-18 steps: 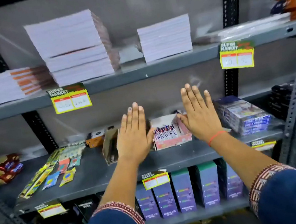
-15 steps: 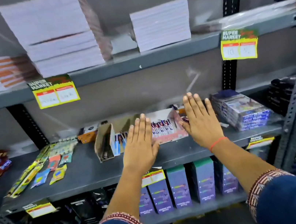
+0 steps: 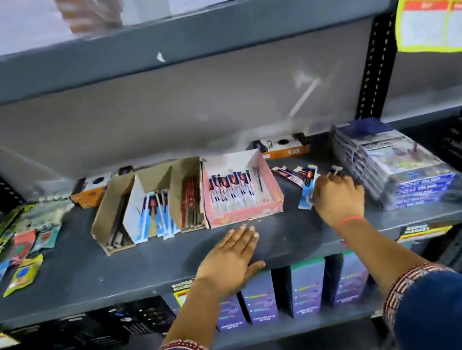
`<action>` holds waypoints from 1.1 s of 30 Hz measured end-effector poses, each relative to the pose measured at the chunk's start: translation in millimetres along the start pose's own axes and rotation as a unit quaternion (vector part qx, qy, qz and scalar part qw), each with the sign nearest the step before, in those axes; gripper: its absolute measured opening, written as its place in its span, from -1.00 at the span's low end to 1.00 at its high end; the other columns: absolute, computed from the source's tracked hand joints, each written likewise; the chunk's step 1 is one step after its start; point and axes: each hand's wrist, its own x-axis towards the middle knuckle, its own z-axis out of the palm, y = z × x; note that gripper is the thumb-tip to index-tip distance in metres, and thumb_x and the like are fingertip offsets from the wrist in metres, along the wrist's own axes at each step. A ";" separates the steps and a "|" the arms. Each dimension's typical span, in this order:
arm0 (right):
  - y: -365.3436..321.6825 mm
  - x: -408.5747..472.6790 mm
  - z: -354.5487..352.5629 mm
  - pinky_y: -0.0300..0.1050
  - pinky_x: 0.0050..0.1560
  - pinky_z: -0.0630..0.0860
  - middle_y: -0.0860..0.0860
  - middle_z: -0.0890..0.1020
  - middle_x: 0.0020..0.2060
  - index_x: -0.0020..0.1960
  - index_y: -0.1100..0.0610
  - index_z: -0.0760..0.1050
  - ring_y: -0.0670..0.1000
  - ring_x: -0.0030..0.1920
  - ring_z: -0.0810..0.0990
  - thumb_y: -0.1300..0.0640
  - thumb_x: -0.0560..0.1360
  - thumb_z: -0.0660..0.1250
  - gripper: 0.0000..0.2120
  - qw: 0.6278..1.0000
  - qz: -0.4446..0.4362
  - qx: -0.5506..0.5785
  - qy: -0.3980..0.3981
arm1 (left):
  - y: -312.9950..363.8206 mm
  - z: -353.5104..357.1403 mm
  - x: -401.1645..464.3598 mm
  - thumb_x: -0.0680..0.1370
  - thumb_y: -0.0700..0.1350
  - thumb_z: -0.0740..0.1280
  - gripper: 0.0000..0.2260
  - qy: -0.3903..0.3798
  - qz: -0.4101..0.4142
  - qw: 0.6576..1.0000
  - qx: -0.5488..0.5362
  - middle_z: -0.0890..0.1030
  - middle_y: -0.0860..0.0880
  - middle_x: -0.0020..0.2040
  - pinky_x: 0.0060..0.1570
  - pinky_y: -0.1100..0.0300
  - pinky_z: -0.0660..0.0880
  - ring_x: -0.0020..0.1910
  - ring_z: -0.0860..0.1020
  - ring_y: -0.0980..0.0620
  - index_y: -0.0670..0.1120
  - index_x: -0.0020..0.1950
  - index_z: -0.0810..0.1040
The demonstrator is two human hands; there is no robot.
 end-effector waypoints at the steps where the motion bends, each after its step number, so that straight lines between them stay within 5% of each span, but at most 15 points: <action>1: 2.9 5.8 1.8 0.07 0.16 0.41 0.26 0.59 0.14 0.15 0.26 0.49 0.26 0.21 0.47 0.14 0.51 0.16 -0.70 0.999 0.028 0.019 -0.013 | -2.6 6.9 -0.5 0.41 0.31 -0.49 -0.21 -0.003 -0.003 1.000 -0.018 -0.12 -0.08 0.52 0.35 0.20 -0.31 0.48 -0.15 0.00 -0.14 0.49 -0.19; 3: 5.3 14.6 2.9 0.07 0.12 0.45 0.29 0.59 0.14 0.14 0.28 0.48 0.27 0.21 0.48 0.10 0.51 0.19 -0.69 0.994 0.065 0.076 -0.037 | -5.7 13.4 1.2 0.32 0.35 -0.56 -0.09 -0.001 -0.029 0.998 -0.062 -0.05 -0.07 0.51 0.36 0.19 -0.22 0.48 -0.03 -0.02 -0.14 0.50 -0.12; 7: 0.1 30.4 9.6 0.08 0.06 0.47 0.28 0.59 0.11 0.16 0.25 0.41 0.28 0.18 0.50 -0.05 0.48 0.28 -0.58 0.980 0.100 0.154 -0.073 | -7.3 16.9 2.2 0.58 0.26 -0.24 -0.33 0.009 -0.059 0.994 -0.089 0.45 -0.12 0.34 0.23 0.00 0.26 0.28 0.44 -0.07 -0.15 0.38 0.36; 11: -8.1 34.9 11.8 0.05 0.04 0.47 0.26 0.57 0.14 0.20 0.23 0.33 0.28 0.15 0.53 0.07 0.45 0.31 -0.60 0.963 0.132 0.190 -0.135 | -6.7 14.5 -1.0 0.59 0.24 -0.20 -0.38 0.007 -0.065 0.993 -0.095 0.50 -0.08 0.30 0.18 0.03 0.38 0.25 0.48 -0.03 -0.11 0.35 0.40; 18: -6.0 41.1 10.2 0.12 -0.04 0.56 0.26 0.58 0.10 0.20 0.26 0.39 0.21 -0.12 0.50 0.24 0.43 0.32 -0.64 0.932 0.197 0.265 -0.151 | -6.6 4.4 -3.6 0.57 0.26 -0.23 -0.34 -0.004 -0.078 0.993 -0.092 0.41 -0.08 0.37 0.27 0.02 0.21 0.31 0.40 -0.02 -0.12 0.39 0.34; 22: -7.8 42.3 12.7 0.10 0.15 0.47 0.25 0.37 0.27 0.25 0.21 0.43 0.30 0.24 0.40 0.21 0.44 0.32 -0.62 0.942 0.200 0.221 -0.151 | -6.2 8.0 -2.9 0.39 0.38 -0.39 -0.18 0.031 -0.045 0.990 -0.131 -0.07 -0.02 0.50 0.30 0.11 -0.36 0.46 -0.10 0.02 -0.08 0.51 -0.07; 24: -7.6 43.2 12.3 0.12 0.17 0.49 0.23 0.32 0.31 0.25 0.15 0.45 0.28 0.30 0.32 0.20 0.43 0.34 -0.62 0.943 0.204 0.212 -0.152 | -6.3 9.7 -2.7 0.38 0.38 -0.38 -0.18 0.039 -0.043 0.990 -0.132 -0.13 0.01 0.48 0.28 0.14 -0.40 0.42 -0.18 0.07 -0.07 0.51 -0.10; 27: -6.0 43.7 10.5 0.04 0.16 0.47 0.25 0.47 0.25 0.31 0.15 0.38 0.26 0.23 0.46 0.30 0.43 0.34 -0.54 0.935 0.198 0.254 -0.148 | -7.7 12.3 -2.6 0.41 0.38 -0.35 -0.20 0.043 -0.044 0.990 -0.129 -0.10 0.01 0.47 0.29 0.08 -0.37 0.44 -0.13 0.04 -0.08 0.51 -0.07; 30: -5.3 41.0 8.6 0.05 0.08 0.47 0.28 0.54 0.19 0.34 0.21 0.28 0.25 0.10 0.53 0.40 0.42 0.33 -0.47 0.907 0.225 0.333 -0.127 | -6.7 8.5 -2.6 0.39 0.37 -0.36 -0.20 0.043 -0.044 0.989 -0.135 -0.20 0.04 0.42 0.26 0.11 -0.42 0.41 -0.23 0.06 -0.07 0.50 -0.13; 33: -2.7 42.2 7.1 0.02 0.03 0.45 0.26 0.51 0.24 0.33 0.25 0.32 0.24 0.19 0.51 0.38 0.40 0.38 -0.47 0.880 0.256 0.386 -0.103 | -6.2 8.6 -3.4 0.37 0.37 -0.38 -0.20 0.034 -0.045 0.987 -0.149 -0.26 0.07 0.39 0.26 0.20 -0.43 0.36 -0.31 0.11 -0.05 0.50 -0.18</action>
